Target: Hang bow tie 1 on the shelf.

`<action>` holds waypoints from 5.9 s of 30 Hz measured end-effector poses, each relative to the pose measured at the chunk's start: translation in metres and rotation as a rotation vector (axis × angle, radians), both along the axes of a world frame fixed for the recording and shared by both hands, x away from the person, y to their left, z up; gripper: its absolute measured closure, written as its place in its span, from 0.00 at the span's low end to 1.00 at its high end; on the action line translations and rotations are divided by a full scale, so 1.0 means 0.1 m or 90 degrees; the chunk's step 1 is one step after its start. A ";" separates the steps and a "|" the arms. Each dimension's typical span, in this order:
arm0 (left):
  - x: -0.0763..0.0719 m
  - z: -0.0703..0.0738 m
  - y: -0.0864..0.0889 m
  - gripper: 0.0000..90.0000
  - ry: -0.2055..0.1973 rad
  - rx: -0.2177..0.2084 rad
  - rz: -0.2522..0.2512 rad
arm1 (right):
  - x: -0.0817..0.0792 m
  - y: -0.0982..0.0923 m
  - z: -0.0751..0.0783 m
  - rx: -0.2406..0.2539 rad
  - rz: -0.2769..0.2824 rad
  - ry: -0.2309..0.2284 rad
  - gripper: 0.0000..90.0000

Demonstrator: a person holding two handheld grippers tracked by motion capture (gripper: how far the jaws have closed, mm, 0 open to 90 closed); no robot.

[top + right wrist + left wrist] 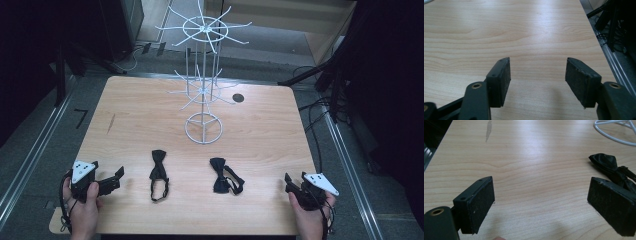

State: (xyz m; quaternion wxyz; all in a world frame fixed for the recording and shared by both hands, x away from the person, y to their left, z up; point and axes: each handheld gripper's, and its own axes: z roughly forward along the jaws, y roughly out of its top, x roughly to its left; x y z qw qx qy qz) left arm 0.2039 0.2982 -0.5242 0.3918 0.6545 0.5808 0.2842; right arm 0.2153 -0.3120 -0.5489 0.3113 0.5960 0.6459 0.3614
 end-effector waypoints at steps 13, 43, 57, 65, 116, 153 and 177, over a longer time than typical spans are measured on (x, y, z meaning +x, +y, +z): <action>-0.02 0.00 -0.02 0.09 0.001 0.006 -0.015 | -0.05 0.26 0.14 0.045 0.041 -0.017 0.62; 0.01 -0.01 -0.07 0.09 0.018 0.032 -0.023 | -0.02 0.99 0.13 0.092 0.189 0.039 0.70; 0.01 -0.01 -0.07 0.09 0.020 0.031 -0.024 | 0.02 1.21 0.06 0.093 0.229 0.057 0.72; 0.01 -0.01 -0.07 0.09 0.019 0.029 -0.023 | 0.01 1.26 0.05 0.076 0.256 0.071 0.74; 0.05 -0.01 -0.06 0.09 0.025 0.018 -0.023 | -0.18 1.13 0.23 0.039 0.222 -0.088 0.94; 0.01 -0.01 -0.09 0.09 0.022 0.034 -0.025 | -0.31 1.14 0.67 0.026 0.239 -0.326 0.93; 0.01 -0.01 -0.09 0.09 0.023 0.035 -0.028 | -0.01 1.31 1.00 0.024 0.269 -0.372 0.93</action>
